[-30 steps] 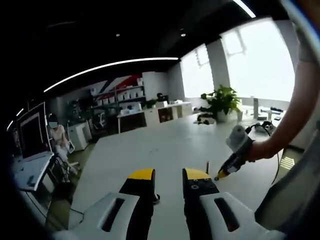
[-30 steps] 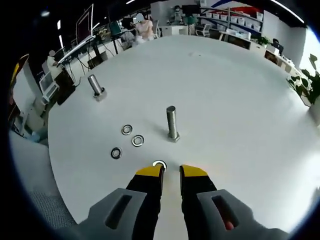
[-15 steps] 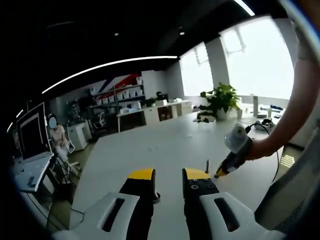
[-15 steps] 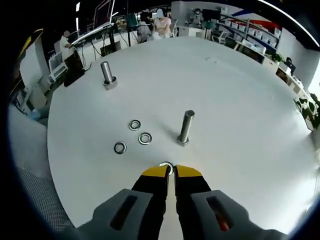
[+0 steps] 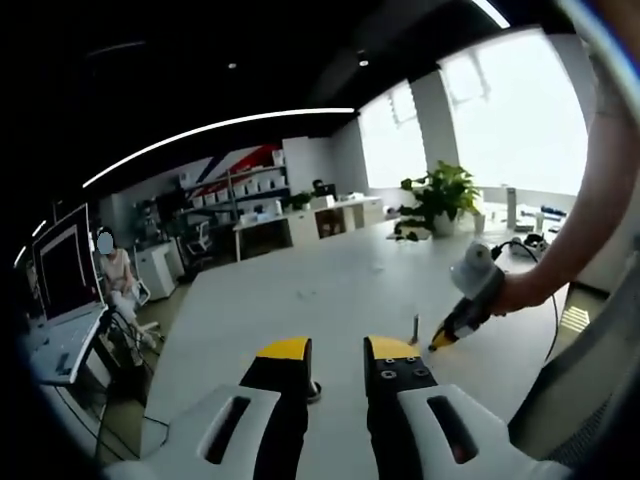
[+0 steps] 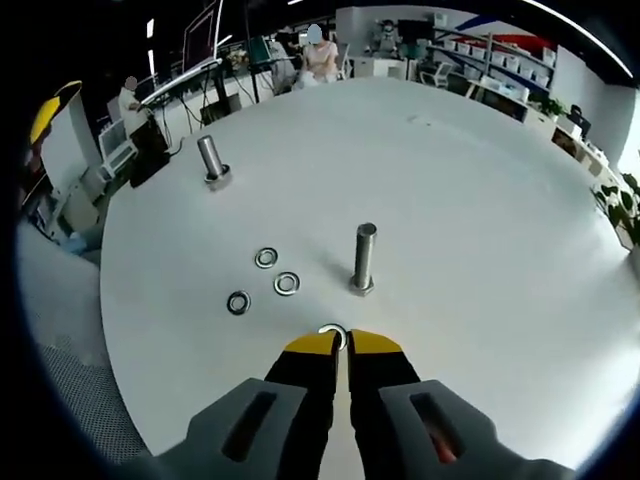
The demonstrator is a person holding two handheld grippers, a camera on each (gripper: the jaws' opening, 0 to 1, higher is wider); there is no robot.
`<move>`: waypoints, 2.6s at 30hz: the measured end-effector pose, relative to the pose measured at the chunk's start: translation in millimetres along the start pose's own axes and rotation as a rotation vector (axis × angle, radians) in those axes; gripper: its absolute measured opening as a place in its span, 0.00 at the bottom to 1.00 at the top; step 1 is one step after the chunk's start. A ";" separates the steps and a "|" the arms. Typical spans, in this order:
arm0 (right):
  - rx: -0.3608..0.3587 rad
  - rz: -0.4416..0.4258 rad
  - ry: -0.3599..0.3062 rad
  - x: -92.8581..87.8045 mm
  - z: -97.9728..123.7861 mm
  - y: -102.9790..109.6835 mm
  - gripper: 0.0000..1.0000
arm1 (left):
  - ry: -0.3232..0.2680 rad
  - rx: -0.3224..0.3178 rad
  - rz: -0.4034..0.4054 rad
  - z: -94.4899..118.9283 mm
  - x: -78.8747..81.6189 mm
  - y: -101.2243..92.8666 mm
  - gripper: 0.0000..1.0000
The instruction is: Place the washer onto the threaded stud by aligning its center hole with the stud, sliding it down to the base, and recovering from edge contact or off-axis alignment until the washer reaches the visible bottom stop.
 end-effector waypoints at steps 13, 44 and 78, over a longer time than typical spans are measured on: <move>-0.012 0.003 -0.004 0.9 4.6 -0.9 0.05 | 0.008 0.000 -0.006 -0.2 -0.9 0.0 0.18; -0.028 0.000 -0.119 33.4 34.4 -7.6 0.05 | 0.010 -0.011 -0.006 -1.6 -0.9 -0.8 0.18; -0.042 0.028 -0.121 59.8 32.1 -15.6 0.05 | 0.020 -0.019 0.005 -1.9 -3.0 0.0 0.17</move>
Point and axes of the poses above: the point that each gripper's makers call its tool centre point, and the gripper's own axes: z roughly backward along the fingers, y roughly to its left, x roughly out of its top, the point moved 9 cm from there along z, roughly backward along the fingers
